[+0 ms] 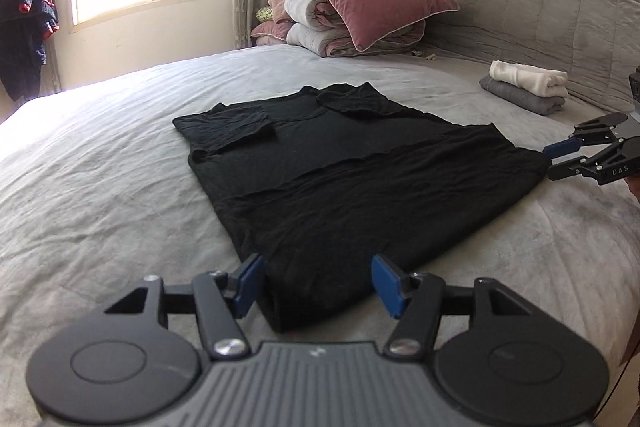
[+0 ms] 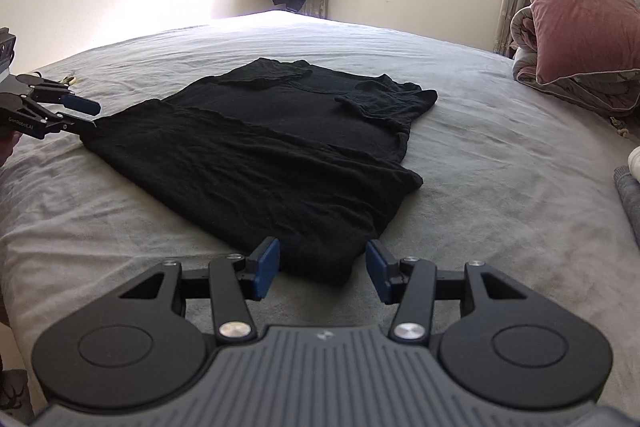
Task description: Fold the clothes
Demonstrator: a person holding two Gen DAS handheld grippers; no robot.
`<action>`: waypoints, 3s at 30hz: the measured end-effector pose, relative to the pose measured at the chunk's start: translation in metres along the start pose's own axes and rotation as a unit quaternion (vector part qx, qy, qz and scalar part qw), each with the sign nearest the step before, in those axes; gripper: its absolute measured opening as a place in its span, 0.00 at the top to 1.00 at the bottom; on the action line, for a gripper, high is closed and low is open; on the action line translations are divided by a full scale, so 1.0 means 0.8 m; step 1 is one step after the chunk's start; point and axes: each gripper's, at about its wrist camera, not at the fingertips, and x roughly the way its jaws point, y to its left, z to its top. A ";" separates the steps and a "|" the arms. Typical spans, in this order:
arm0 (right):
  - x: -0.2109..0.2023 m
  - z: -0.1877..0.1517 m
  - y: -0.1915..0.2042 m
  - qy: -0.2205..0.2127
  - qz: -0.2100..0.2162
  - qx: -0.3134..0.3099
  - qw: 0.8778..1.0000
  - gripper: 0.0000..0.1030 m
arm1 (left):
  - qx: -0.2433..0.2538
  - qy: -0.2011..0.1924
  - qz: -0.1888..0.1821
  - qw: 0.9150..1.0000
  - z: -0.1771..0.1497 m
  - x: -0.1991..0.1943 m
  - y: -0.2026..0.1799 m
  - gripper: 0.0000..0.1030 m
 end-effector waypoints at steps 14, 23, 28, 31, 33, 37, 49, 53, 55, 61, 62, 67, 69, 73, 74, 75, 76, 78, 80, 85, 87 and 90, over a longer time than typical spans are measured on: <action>0.019 -0.021 0.060 -0.014 -0.091 -0.218 0.971 0.50 | 0.157 0.002 0.076 0.985 -0.018 0.016 -0.049 0.47; 0.030 -0.021 0.063 0.002 -0.105 -0.264 0.959 0.97 | 0.204 0.005 0.113 0.972 -0.015 0.019 -0.071 0.86; 0.012 0.003 0.060 -0.019 -0.096 -0.235 0.967 0.97 | 0.237 -0.018 0.087 0.967 -0.013 -0.002 -0.082 0.48; 0.017 0.004 0.060 -0.002 -0.093 -0.236 0.967 0.97 | 0.254 -0.021 0.064 0.965 -0.013 0.000 -0.094 0.47; 0.023 -0.004 0.064 0.015 -0.092 -0.246 0.965 0.97 | 0.262 -0.011 0.059 0.963 -0.015 0.006 -0.095 0.47; 0.029 -0.021 0.065 0.042 -0.090 -0.260 0.960 0.97 | 0.198 0.020 0.051 0.979 -0.016 0.013 -0.060 0.45; 0.010 -0.025 0.065 0.019 -0.086 -0.249 0.964 0.65 | 0.234 -0.011 0.028 0.972 -0.032 -0.007 -0.086 0.42; 0.022 -0.023 0.066 0.016 -0.078 -0.257 0.963 0.65 | 0.239 0.002 0.015 0.971 -0.017 0.012 -0.079 0.41; 0.024 -0.019 0.060 0.017 -0.074 -0.246 0.966 0.65 | 0.221 0.015 0.012 0.975 -0.008 0.018 -0.065 0.41; 0.030 -0.012 0.043 0.017 -0.069 -0.206 0.976 0.70 | 0.169 0.029 -0.002 0.985 -0.009 0.025 -0.027 0.41; 0.031 -0.011 0.040 0.017 -0.070 -0.196 0.978 0.77 | 0.152 0.032 -0.005 0.988 -0.009 0.026 -0.020 0.41; 0.027 -0.001 0.031 0.005 -0.076 -0.154 0.985 0.95 | 0.123 0.048 -0.004 0.991 -0.004 0.029 -0.012 0.96; 0.022 0.006 0.027 -0.008 -0.075 -0.134 0.988 0.95 | 0.127 0.045 0.000 0.991 0.000 0.025 -0.014 0.97; 0.012 0.026 0.019 -0.040 -0.077 -0.098 0.991 0.95 | 0.110 0.020 -0.005 0.994 0.020 0.007 -0.004 0.97; 0.011 0.033 0.016 -0.047 -0.076 -0.091 0.992 0.95 | 0.104 0.013 -0.006 0.995 0.026 0.003 0.000 0.97; 0.010 0.039 0.014 -0.053 -0.076 -0.085 0.992 0.95 | 0.091 0.007 -0.009 0.996 0.035 0.001 0.007 0.97; 0.009 0.045 0.012 -0.058 -0.075 -0.079 0.992 0.95 | 0.079 0.001 -0.011 0.997 0.044 -0.001 0.013 0.97; 0.011 0.060 0.003 -0.067 -0.071 -0.064 0.993 0.95 | 0.054 -0.011 -0.016 0.998 0.059 -0.002 0.025 0.97; 0.016 0.074 -0.006 -0.070 -0.069 -0.053 0.994 0.95 | 0.029 -0.023 -0.021 0.999 0.073 -0.001 0.037 0.97; 0.035 0.104 -0.030 -0.063 -0.068 -0.033 0.995 0.95 | -0.027 -0.034 -0.028 0.999 0.104 0.025 0.063 0.97; 0.050 0.117 -0.044 -0.057 -0.071 -0.023 0.996 0.95 | -0.045 -0.030 -0.026 0.998 0.114 0.040 0.073 0.97; 0.075 0.135 -0.062 -0.049 -0.078 -0.011 0.996 0.95 | -0.066 -0.025 -0.018 0.997 0.127 0.064 0.090 0.97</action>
